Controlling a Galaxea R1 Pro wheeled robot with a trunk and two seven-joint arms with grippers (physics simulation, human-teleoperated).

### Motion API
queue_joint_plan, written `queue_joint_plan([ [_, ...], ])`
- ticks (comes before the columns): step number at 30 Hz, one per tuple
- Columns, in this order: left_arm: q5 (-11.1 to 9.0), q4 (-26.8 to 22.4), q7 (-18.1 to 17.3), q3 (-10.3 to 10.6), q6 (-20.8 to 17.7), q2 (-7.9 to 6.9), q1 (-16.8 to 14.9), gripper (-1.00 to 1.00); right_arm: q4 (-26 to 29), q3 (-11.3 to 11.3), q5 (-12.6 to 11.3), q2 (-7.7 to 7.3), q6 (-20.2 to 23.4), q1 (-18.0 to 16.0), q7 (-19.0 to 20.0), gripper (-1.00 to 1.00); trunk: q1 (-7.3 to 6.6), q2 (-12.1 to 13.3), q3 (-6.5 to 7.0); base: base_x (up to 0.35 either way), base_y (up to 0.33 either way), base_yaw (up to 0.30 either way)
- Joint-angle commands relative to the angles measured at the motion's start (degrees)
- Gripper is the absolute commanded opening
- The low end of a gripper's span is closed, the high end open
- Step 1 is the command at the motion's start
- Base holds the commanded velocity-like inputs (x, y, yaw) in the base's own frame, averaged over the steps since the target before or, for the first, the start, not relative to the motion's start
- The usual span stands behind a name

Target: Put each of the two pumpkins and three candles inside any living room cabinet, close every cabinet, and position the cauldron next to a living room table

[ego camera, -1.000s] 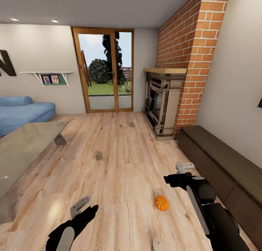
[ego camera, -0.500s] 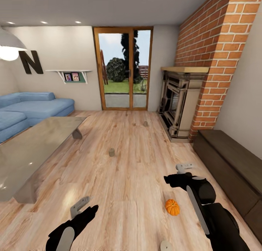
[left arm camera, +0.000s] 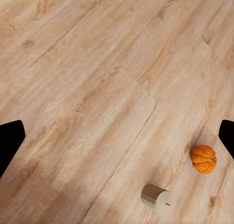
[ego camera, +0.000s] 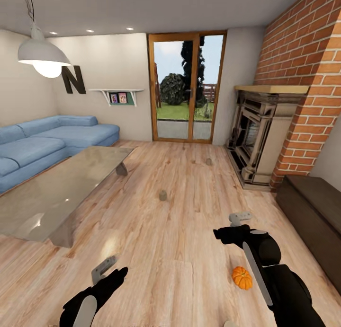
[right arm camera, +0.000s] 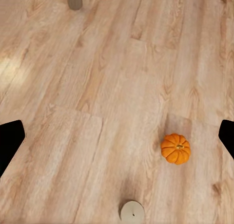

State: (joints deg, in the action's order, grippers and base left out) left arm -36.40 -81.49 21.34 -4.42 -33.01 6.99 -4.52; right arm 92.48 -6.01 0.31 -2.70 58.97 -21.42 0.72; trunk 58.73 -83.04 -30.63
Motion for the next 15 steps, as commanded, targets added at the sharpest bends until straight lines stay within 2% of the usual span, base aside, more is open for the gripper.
queue_joint_plan([
  [1,-0.6,-0.1,0.4,-0.1,-0.2,0.05,0.0,1.0,0.1,-0.1,0.0,-0.05,0.3,0.0,0.1,1.0,0.0,0.0,-0.1,0.0,0.0,0.289],
  [15,-0.6,-0.1,0.5,0.0,-0.2,0.05,0.0,1.0,0.1,0.0,0.1,-0.1,0.3,-0.1,0.1,1.0,0.0,0.0,-0.64,0.0,0.0,0.289],
])
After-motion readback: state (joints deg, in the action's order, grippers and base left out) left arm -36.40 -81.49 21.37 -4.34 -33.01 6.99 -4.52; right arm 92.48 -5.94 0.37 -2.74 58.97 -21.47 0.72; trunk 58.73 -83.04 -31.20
